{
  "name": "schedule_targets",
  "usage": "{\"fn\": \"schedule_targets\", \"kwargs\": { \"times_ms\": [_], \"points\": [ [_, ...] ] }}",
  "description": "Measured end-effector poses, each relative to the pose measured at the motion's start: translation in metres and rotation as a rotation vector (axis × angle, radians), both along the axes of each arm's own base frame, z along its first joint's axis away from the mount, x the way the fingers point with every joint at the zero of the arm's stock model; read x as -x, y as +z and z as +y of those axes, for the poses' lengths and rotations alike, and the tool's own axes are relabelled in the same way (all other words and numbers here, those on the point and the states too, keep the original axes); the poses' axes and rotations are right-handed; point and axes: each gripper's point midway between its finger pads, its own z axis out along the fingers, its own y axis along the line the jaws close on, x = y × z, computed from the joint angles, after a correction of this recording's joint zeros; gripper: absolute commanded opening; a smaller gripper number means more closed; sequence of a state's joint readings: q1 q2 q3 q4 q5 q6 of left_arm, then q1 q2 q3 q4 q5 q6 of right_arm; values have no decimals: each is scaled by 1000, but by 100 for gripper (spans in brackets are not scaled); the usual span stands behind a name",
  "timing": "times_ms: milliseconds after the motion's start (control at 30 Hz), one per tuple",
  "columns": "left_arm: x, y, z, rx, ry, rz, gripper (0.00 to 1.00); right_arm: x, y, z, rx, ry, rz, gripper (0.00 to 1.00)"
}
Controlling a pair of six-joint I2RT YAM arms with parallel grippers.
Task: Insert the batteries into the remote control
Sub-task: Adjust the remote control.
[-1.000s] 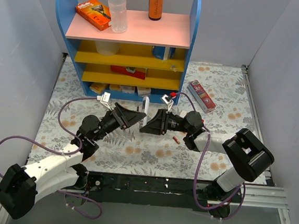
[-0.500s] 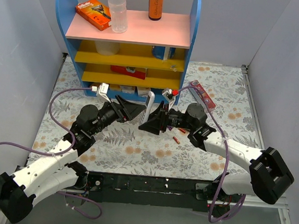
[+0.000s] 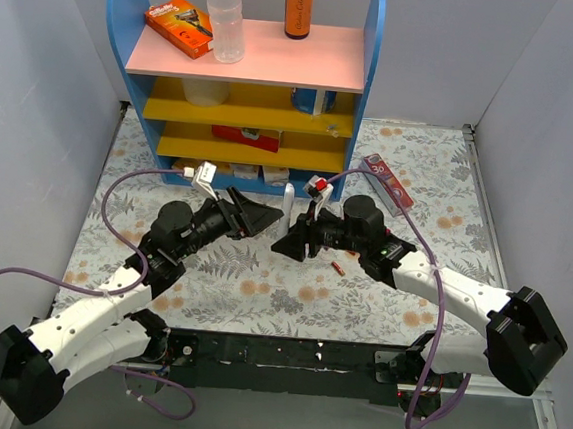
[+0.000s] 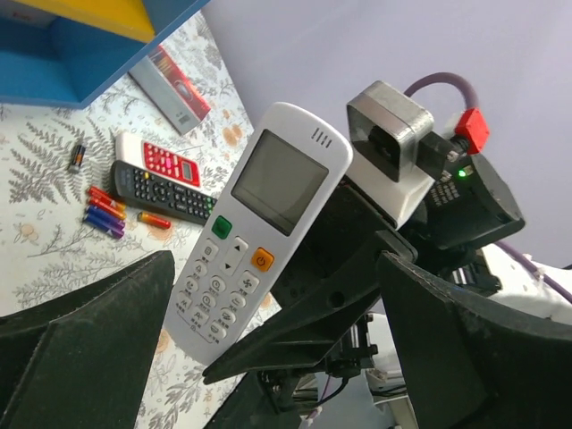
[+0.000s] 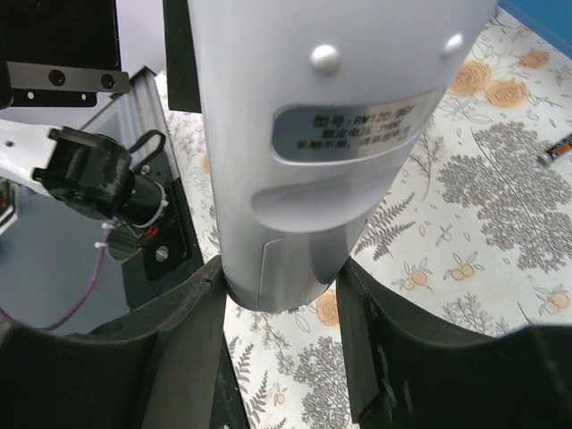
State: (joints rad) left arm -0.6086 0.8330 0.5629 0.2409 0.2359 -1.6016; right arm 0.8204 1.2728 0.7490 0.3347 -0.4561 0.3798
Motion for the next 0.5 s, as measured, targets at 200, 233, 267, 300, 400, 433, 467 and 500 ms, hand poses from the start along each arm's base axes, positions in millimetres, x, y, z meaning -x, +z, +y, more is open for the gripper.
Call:
{"fn": "schedule_targets", "kwargs": {
  "times_ms": [200,233,267,300,400,433,467,500],
  "points": [
    [-7,-23,-7,-27,-6,59,98,-2,-19,-6,81,-36,-1,1],
    [-8,-26,-8,-32,-8,68,98,-2,-22,-7,94,-41,1,1],
    [-9,-30,-10,-38,-11,77,98,-2,-25,-8,108,-48,0,1],
    [-10,-34,-13,-45,-13,85,98,-2,-28,-9,122,-51,0,1],
    [-11,-44,-22,-73,-19,103,94,-2,-35,-9,162,-66,0,1],
    [-11,-48,-25,-82,-17,109,92,-2,-37,-9,175,-70,0,1],
    [-12,-50,-27,-90,-14,113,90,-2,-38,-8,183,-74,-3,1],
    [-13,-54,-29,-102,-8,114,89,-2,-40,-8,194,-76,-6,1]
  ]
}}
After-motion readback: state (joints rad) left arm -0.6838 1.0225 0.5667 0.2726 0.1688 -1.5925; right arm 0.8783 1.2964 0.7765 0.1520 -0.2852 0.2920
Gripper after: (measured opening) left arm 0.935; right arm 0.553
